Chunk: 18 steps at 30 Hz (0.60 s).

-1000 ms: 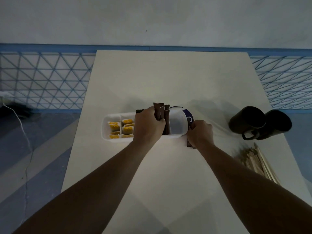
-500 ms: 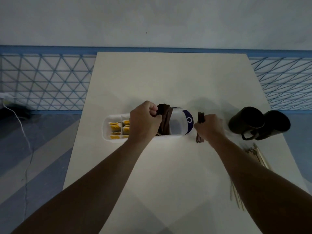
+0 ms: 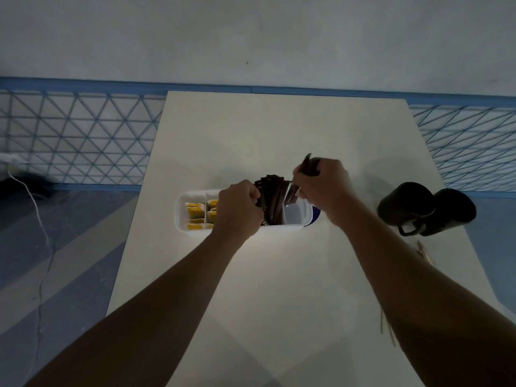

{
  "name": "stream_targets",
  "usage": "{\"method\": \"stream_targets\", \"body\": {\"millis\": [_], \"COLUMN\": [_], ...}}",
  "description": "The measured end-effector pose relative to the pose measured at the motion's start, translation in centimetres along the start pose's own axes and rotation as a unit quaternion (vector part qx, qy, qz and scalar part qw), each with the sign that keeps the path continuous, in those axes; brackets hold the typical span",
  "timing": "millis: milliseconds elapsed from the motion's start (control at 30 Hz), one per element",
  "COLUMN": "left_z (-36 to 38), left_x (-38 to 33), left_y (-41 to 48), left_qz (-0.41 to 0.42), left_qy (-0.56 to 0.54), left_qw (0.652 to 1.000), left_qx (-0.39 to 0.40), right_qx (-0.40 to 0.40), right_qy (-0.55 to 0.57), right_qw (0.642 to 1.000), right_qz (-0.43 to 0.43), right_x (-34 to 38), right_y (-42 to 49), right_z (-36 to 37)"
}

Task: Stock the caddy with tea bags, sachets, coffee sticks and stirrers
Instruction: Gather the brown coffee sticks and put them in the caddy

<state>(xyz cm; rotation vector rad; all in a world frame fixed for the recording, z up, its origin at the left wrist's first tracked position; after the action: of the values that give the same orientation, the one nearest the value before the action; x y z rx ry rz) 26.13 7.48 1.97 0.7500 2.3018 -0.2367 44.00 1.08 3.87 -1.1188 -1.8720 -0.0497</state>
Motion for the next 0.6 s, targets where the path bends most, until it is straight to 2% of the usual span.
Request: {"method": "stream_targets", "body": {"millis": [233, 500, 600], "left_z": [0.0, -0.7, -0.2], "left_x": [0.4, -0.6, -0.4], "left_y": [-0.3, 0.2, 0.7], "left_qz": [0.000, 0.004, 0.005], "left_qy": [0.017, -0.072, -0.072], "left_qw": [1.000, 0.994, 0.995], "left_qx": [-0.022, -0.076, -0.065], "right_qx": [0.065, 0.053, 0.042], "right_qy": [-0.087, -0.184, -0.148], "right_qw": [0.993, 0.977, 0.986], "right_qz": [-0.038, -0.092, -0.068], "right_x": [-1.0, -2.0, -2.1], "right_y": [-1.6, -1.3, -1.2], "right_z": [4.6, 6.9, 6.2]}}
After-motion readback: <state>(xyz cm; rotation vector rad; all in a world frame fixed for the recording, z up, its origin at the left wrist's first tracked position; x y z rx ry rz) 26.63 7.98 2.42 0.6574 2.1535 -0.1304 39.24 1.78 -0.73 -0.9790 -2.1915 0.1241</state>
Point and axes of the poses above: each hand's wrist, its own y-axis towards the middle knuckle, its own z-axis out of the palm, x = y × z, the point moved 7 cm from there along y, towards the middle knuckle, and after that the axes turned 13 degrees about z, right-handed, at the moved point
